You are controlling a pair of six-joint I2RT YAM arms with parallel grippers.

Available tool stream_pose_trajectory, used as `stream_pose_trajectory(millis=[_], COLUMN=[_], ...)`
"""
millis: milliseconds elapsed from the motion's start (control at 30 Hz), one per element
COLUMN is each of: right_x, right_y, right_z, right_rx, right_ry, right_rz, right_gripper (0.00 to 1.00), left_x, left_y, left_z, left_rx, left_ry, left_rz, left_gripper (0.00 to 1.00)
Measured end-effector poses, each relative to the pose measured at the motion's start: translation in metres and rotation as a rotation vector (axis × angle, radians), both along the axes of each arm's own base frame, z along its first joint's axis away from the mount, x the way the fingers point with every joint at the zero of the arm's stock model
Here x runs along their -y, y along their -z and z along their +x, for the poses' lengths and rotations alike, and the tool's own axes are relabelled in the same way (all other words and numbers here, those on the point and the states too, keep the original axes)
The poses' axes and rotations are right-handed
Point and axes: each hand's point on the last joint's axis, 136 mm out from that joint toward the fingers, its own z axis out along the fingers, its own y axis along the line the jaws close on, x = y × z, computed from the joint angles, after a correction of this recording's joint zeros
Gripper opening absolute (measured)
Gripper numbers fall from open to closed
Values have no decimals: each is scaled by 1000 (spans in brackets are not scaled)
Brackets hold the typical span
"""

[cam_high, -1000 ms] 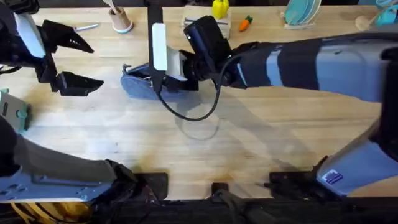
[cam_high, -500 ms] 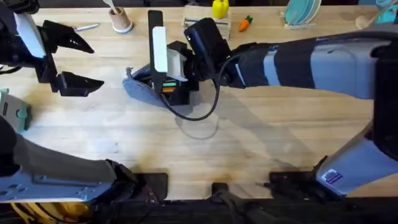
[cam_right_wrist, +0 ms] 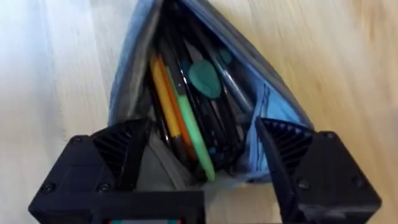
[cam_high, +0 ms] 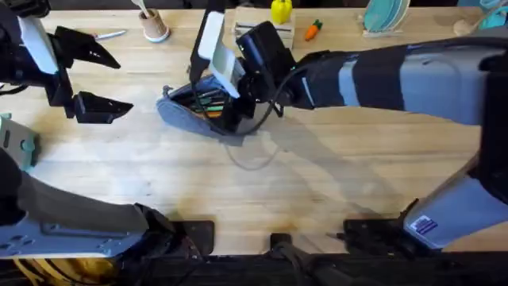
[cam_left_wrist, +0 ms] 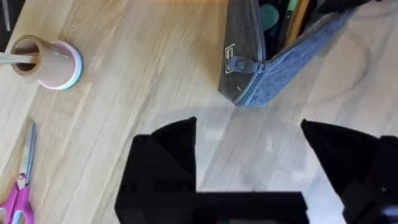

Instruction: Unzip the bag, pick up the pens from the table one at a time and place them inside, then zip the bag closed.

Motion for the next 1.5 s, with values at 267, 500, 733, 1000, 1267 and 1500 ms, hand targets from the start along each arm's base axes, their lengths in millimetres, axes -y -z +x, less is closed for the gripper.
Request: stream_pose_trajectory(millis=[267, 500, 733, 1000, 1267, 1500], right_x=[11, 17, 15, -7, -38, -86], right_y=[-54, -121, -131, -131, -99, -97], right_z=[0, -4, -2, 23, 42, 51], right_rx=[-240, -395, -492, -514, -603, -619], right_ry=[192, 343, 461, 522, 551, 515], right_rz=[-23, -3, 61, 181, 170, 241], right_gripper=[992, 992, 992, 992, 993, 993], left_x=[1, 1, 1, 0, -1, -1], left_y=[0, 0, 0, 0, 21, 42], left_z=[-1, -1, -1, -1, 3, 10], left_rx=[-4, -4, -4, -3, -47, -50], left_ry=[0, 0, 0, 0, 18, 54], left_rz=[-3, -3, -3, -2, -50, -109], left_gripper=[993, 993, 993, 993, 993, 993])
